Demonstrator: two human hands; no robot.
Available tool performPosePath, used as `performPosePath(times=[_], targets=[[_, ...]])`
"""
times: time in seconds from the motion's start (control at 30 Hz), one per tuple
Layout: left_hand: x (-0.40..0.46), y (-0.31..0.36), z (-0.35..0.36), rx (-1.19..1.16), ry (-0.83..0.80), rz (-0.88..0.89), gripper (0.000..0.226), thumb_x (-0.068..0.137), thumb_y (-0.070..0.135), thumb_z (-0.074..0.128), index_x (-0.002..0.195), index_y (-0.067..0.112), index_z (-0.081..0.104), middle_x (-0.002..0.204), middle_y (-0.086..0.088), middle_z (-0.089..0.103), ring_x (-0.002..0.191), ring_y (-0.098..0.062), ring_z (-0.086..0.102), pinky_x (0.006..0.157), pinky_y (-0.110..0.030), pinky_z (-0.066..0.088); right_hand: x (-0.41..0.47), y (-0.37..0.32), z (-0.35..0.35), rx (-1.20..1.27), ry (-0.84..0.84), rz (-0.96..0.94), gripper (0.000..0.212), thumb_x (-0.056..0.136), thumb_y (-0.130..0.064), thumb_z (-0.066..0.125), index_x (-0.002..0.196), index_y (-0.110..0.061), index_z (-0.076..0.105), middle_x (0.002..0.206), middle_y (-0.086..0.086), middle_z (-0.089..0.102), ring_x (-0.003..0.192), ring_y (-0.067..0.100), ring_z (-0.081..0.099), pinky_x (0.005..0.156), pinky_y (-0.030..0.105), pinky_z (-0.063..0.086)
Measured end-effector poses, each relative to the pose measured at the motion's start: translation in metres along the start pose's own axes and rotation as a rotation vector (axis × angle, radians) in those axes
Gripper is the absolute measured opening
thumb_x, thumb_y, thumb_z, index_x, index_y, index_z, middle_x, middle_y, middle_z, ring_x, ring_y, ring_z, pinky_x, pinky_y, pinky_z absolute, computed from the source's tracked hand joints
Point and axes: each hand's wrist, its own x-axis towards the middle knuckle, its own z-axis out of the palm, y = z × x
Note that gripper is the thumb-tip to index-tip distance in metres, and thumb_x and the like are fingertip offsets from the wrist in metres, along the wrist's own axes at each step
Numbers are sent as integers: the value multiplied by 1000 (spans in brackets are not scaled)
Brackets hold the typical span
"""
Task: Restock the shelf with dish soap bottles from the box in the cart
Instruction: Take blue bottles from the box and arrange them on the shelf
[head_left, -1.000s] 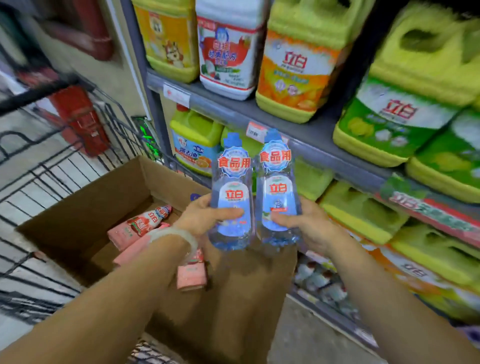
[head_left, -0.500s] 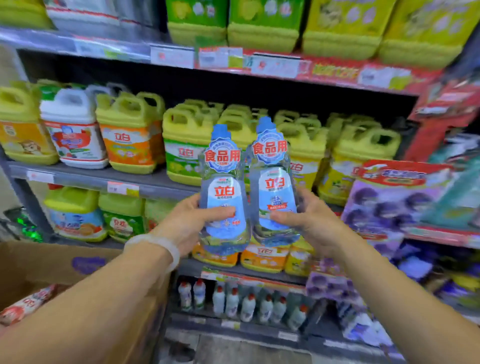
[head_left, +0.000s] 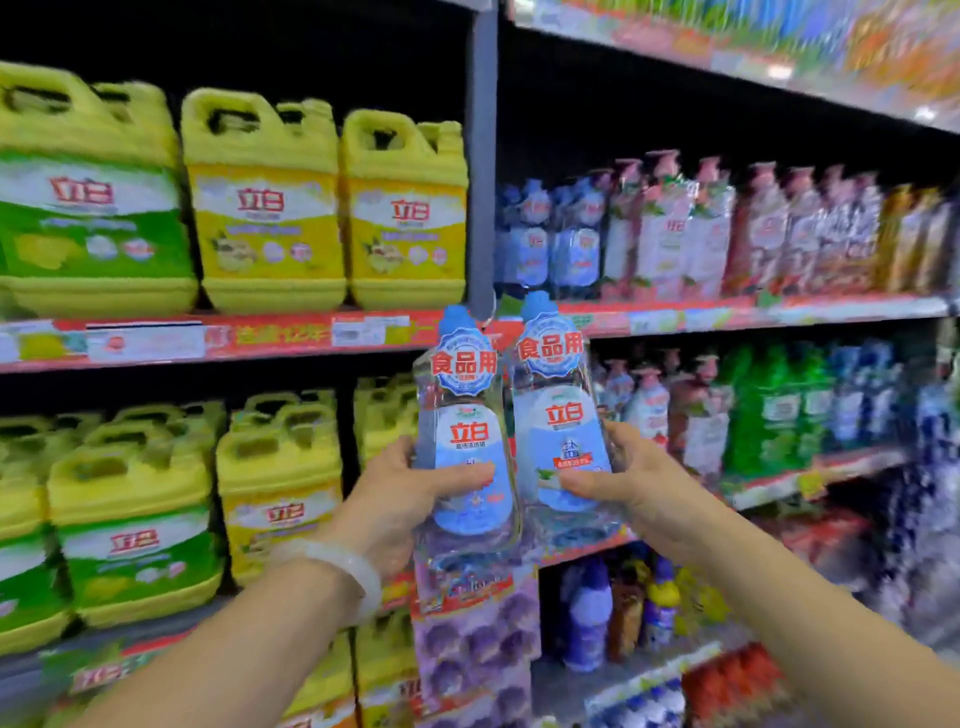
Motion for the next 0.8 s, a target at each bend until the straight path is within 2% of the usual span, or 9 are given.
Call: performPosePath(times=[0.13,0.2,0.27,0.37,0.47,0.57,0.63,0.7,0.8], targets=[[51,11,46,17,-83,25,32,71,-10,71,102,-6,63,72,-15,71,46,-19,66,39,-24,51,31,-15,-44,-45,91,-47,67,51,-9,84,110,-7,52,102,13,71,89,25,69,84,38,55],[83,21,66,45,-99,63,35,71,-9,72,105,-3,61,76,-14,70,44,-16,65,37,-21,48,52,-28,-63,-50,113,-74,68,54,-4,85,113,-7,53,106,15,70,91,28,68,86,41,54],[119,38,84,53,-116,110,37,70,-9,74,104,0,61,82,-13,70,49,-15,67,42,-24,52,78,-48,-80,-51,111,-122,60,58,1,81,112,-5,55,105,14,71,88,27,69,79,37,58],[170,68,110,67,-121,191,31,69,-6,76,97,0,64,88,-16,72,61,-21,70,54,-32,59,122,-82,-100,-71,107,-192,39,65,-3,68,103,-7,59,94,10,73,76,22,71,67,30,60],[215,98,133,108,-124,298,19,70,-5,76,85,3,67,77,-10,72,59,-18,69,56,-28,59,169,-107,-118,-101,157,-253,25,80,3,61,103,-7,57,92,4,70,68,10,71,59,20,55],[253,118,150,145,-116,355,33,69,-2,78,100,-2,67,90,-15,73,73,-23,71,67,-33,59,211,-119,-134,-105,188,-291,34,83,4,59,116,-3,51,99,9,67,68,12,70,60,22,57],[277,125,157,161,-89,373,48,69,-1,80,112,-5,61,92,-14,72,72,-21,71,63,-31,60,237,-121,-144,-100,201,-306,41,82,1,62,121,1,49,105,15,66,72,18,70,56,26,57],[298,129,164,171,-67,389,49,70,0,79,114,-6,59,89,-13,73,64,-16,70,57,-26,59,261,-121,-153,-110,210,-314,48,80,-1,66,124,4,48,108,18,66,75,21,69,52,26,55],[324,128,164,192,-18,386,47,70,2,80,112,-4,60,98,-15,72,75,-20,71,69,-33,60,289,-116,-158,-98,219,-323,46,81,1,66,124,3,49,104,15,65,69,16,68,48,18,50]])
